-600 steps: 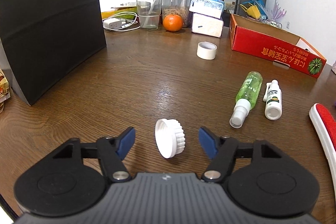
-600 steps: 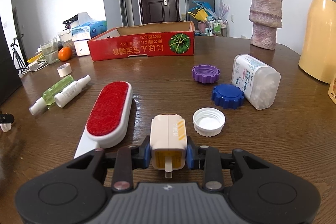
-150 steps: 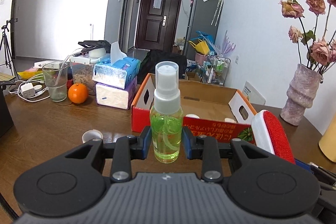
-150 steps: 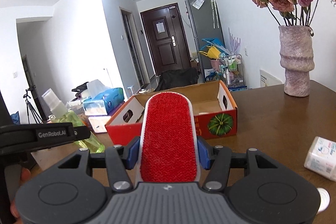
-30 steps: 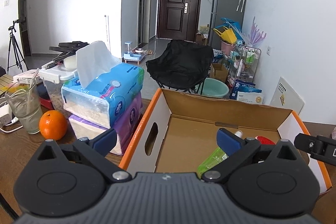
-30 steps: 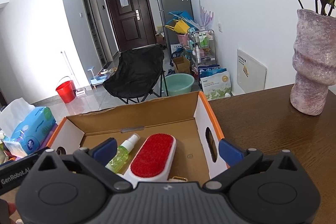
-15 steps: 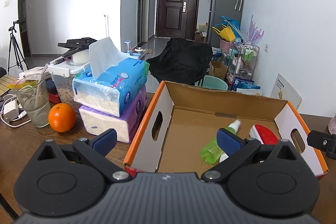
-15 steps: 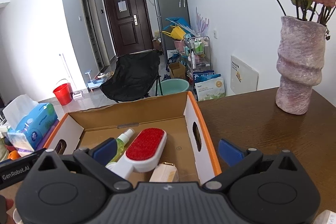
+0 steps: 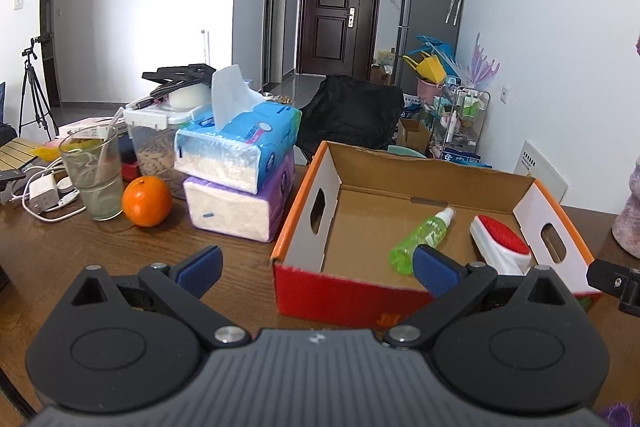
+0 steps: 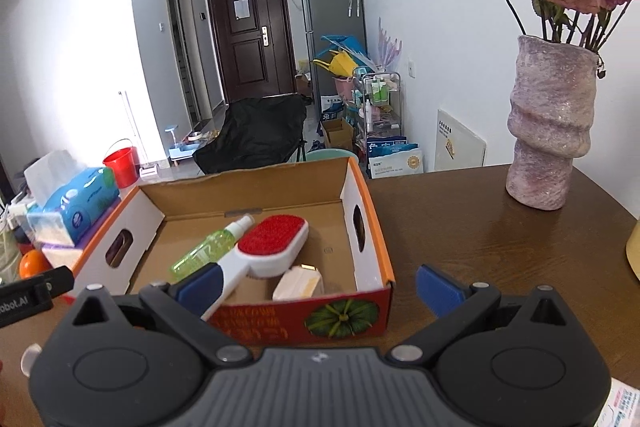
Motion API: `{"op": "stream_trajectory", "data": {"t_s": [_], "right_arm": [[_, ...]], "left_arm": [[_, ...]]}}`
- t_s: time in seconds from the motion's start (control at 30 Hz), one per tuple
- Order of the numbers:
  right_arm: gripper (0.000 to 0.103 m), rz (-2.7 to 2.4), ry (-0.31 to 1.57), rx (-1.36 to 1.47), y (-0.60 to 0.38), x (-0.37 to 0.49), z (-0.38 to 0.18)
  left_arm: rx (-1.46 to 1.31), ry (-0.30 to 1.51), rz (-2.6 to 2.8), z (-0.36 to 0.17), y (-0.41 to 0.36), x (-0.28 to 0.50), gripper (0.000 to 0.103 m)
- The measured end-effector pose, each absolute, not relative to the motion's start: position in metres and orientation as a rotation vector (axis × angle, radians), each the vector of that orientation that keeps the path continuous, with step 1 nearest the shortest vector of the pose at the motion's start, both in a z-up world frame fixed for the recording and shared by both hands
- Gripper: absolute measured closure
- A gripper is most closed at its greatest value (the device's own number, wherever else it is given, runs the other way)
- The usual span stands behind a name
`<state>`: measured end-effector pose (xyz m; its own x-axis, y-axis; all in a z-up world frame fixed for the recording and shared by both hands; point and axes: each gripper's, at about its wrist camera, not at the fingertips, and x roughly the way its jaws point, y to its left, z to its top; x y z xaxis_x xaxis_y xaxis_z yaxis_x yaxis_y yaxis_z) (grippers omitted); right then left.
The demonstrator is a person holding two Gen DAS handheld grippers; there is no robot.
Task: Organize rigid objects
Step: 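Withdraw both tools from the box back toward the remaining table items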
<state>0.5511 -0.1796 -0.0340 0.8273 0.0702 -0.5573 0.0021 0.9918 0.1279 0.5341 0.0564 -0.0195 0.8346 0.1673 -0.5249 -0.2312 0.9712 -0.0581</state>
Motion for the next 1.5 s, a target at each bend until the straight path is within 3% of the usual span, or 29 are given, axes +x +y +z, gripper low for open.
{"op": "stream_trajectory", "data": {"t_s": [1.5], "right_arm": [[0.000, 0.048, 0.502, 0.016, -0.225, 0.368, -0.038]], "left_arm": [[-0.057, 0.470, 0.113, -0.012, 0.031, 0.358, 0.000]]}}
